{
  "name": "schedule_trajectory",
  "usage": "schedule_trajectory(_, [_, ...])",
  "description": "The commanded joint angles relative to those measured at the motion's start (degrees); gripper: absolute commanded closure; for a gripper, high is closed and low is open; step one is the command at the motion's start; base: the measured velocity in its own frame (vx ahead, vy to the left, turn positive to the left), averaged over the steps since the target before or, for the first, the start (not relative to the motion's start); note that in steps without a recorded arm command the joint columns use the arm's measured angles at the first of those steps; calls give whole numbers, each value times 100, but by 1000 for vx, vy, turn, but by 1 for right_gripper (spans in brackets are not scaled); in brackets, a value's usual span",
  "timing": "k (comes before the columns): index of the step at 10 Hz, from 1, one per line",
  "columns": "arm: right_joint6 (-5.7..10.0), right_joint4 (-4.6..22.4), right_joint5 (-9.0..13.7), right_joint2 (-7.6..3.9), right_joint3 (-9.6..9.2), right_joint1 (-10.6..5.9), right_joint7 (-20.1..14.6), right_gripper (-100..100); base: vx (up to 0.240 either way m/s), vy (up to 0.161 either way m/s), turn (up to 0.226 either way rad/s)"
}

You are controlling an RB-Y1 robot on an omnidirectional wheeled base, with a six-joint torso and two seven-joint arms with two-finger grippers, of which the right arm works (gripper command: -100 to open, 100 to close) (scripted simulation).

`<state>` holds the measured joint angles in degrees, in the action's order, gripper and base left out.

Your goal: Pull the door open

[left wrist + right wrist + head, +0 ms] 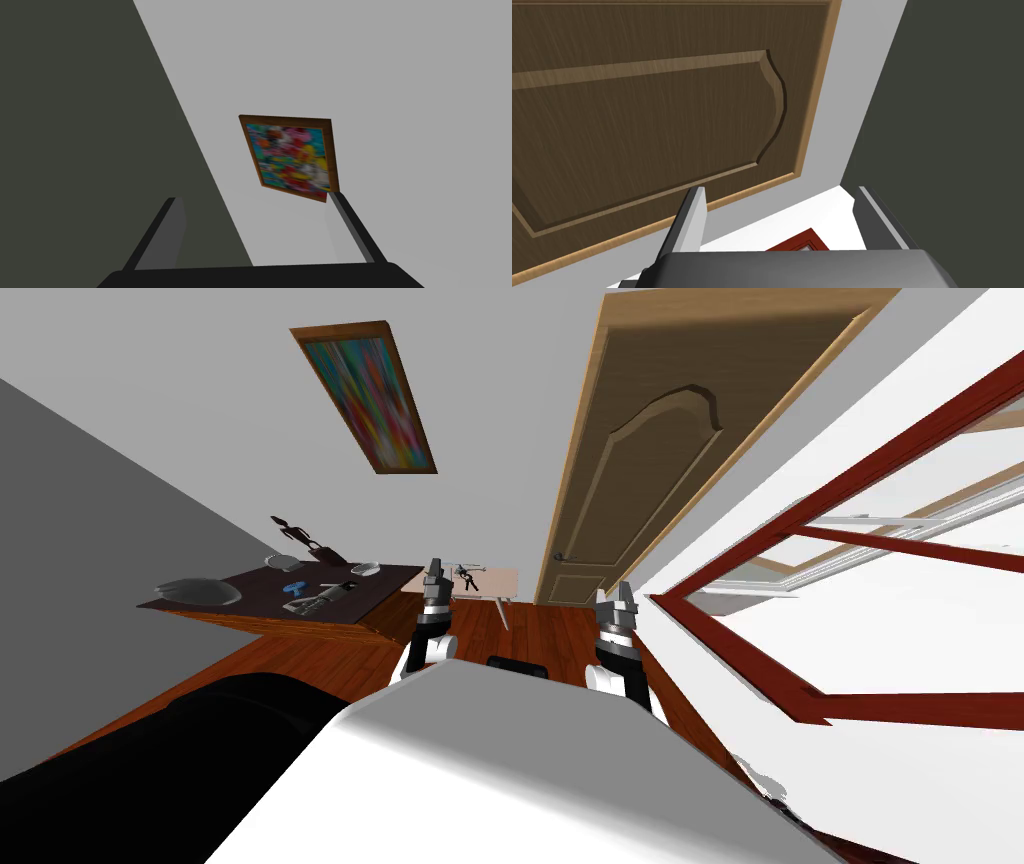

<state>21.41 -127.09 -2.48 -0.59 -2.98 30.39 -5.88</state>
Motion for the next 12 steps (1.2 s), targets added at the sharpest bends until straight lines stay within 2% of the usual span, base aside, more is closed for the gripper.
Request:
schedule_trajectory(1, [37, 171, 11, -54, 26, -52, -7, -100, 51, -2, 47])
schedule_trajectory(12, [329, 1510, 95, -398, 231, -455, -63, -100, 102, -19, 49])
